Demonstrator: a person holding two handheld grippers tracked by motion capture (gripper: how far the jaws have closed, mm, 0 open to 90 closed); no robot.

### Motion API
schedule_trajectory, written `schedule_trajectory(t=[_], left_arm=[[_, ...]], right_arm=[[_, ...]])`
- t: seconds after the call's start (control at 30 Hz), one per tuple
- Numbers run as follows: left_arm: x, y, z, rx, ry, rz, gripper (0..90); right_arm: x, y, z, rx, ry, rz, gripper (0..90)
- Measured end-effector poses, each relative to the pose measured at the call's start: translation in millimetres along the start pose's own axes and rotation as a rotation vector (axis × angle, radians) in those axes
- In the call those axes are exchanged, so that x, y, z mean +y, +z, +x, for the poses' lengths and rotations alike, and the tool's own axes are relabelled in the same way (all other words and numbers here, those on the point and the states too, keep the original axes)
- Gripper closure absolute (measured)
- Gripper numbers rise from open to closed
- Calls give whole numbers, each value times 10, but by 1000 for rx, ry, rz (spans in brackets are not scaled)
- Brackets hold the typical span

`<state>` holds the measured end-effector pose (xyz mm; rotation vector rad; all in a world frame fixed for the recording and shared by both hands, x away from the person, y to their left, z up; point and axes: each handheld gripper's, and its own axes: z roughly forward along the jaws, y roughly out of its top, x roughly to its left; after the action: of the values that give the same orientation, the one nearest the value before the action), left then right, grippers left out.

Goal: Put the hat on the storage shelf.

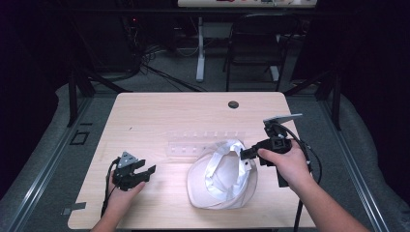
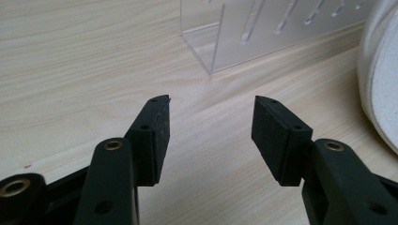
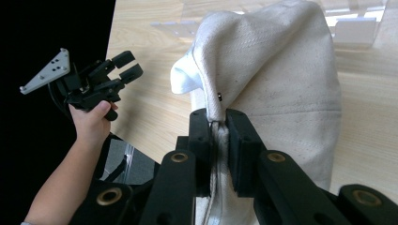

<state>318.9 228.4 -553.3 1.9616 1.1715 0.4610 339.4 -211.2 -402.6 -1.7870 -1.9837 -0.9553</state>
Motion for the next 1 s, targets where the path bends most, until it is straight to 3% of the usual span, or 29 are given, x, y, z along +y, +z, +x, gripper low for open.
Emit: schedule_trajectory(t=[0.77,1.0], left_arm=[[0,8,-30,1,6,2,477],[-1,9,-36,-4,4,0,477]], right_arm=[[110,-302,248,13,-12,-15,816],[128,-434,280,24,-15,-41,817]])
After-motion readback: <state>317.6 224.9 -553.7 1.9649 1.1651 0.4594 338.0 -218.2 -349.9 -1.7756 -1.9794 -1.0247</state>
